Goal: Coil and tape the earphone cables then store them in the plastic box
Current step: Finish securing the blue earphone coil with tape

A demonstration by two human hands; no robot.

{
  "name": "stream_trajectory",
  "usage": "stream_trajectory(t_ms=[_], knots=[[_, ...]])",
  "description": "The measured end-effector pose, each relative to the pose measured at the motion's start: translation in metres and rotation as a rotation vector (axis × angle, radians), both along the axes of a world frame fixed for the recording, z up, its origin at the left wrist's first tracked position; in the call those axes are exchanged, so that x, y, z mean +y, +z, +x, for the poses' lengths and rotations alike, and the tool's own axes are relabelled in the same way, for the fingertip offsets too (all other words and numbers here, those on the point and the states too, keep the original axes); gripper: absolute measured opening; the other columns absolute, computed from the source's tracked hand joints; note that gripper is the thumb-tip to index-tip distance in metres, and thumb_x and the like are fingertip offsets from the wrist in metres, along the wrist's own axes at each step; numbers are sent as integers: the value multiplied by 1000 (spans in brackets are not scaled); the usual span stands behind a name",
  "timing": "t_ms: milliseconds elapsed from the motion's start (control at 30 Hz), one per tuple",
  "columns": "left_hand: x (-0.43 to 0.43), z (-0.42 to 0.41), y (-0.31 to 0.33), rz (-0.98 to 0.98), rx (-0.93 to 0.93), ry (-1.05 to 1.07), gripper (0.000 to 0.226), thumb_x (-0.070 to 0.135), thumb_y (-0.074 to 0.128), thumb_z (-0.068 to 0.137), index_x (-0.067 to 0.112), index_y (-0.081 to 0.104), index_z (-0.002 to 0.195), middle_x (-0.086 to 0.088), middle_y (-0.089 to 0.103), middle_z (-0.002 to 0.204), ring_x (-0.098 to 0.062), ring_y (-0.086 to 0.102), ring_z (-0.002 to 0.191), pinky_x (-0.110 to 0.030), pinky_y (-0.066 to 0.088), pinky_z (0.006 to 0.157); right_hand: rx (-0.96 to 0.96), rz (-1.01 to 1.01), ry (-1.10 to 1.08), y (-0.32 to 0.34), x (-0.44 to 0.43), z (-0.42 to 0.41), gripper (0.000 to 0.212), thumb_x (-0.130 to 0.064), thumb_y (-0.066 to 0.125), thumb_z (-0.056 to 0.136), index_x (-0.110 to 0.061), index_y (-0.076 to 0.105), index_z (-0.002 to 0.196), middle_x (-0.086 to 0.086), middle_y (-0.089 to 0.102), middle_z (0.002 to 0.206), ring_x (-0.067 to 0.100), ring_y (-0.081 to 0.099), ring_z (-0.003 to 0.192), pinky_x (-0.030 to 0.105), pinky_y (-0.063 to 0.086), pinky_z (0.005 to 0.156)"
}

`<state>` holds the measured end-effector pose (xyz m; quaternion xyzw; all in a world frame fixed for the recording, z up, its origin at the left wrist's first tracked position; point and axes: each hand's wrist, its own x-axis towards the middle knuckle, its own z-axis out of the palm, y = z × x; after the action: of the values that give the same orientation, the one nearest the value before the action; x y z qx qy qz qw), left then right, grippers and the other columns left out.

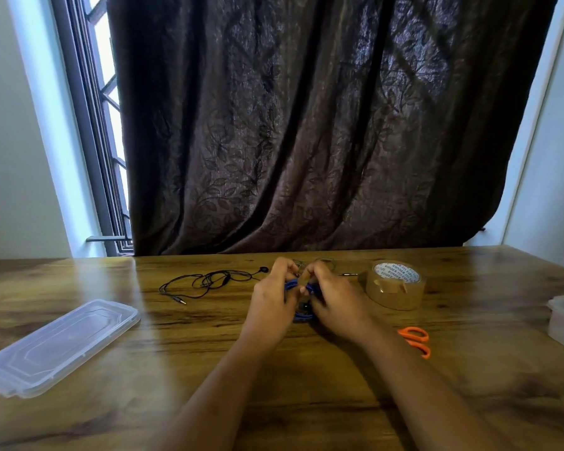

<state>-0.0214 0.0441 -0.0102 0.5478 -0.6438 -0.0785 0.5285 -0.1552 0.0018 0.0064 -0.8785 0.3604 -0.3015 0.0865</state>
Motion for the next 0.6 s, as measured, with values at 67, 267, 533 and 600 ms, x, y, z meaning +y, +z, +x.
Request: stream_trajectory(t_ms=[67,267,533,600], knots=[[1,0,0,-38,-77,2,22,8,56,92,25,49,104,5,64,87,-2,63,78,-14,50,64,-33,22,16,0,-1,1,25,-19,55,93,-24,43,115,-7,59,99,13,60,88,28,48,68],[3,2,-1,-105,-316,59,24,9,48,95,31,51,105,10,57,94,-2,53,85,-7,40,71,-105,74,72,0,-2,1,25,-20,57,92,-18,47,114,-6,56,90,14,57,84,32,47,71],[5,0,1,-139,-430,159,28,13,48,97,22,56,122,4,60,109,-5,48,98,-3,31,77,-126,123,101,-2,-5,0,29,-18,57,91,-19,49,118,-5,60,96,13,59,87,37,51,76],[6,-1,1,-140,-458,170,29,11,51,96,21,56,122,4,61,109,-7,50,100,-9,33,82,-127,123,104,-3,-6,0,29,-17,57,90,-19,49,118,-5,60,97,13,58,88,37,51,77]])
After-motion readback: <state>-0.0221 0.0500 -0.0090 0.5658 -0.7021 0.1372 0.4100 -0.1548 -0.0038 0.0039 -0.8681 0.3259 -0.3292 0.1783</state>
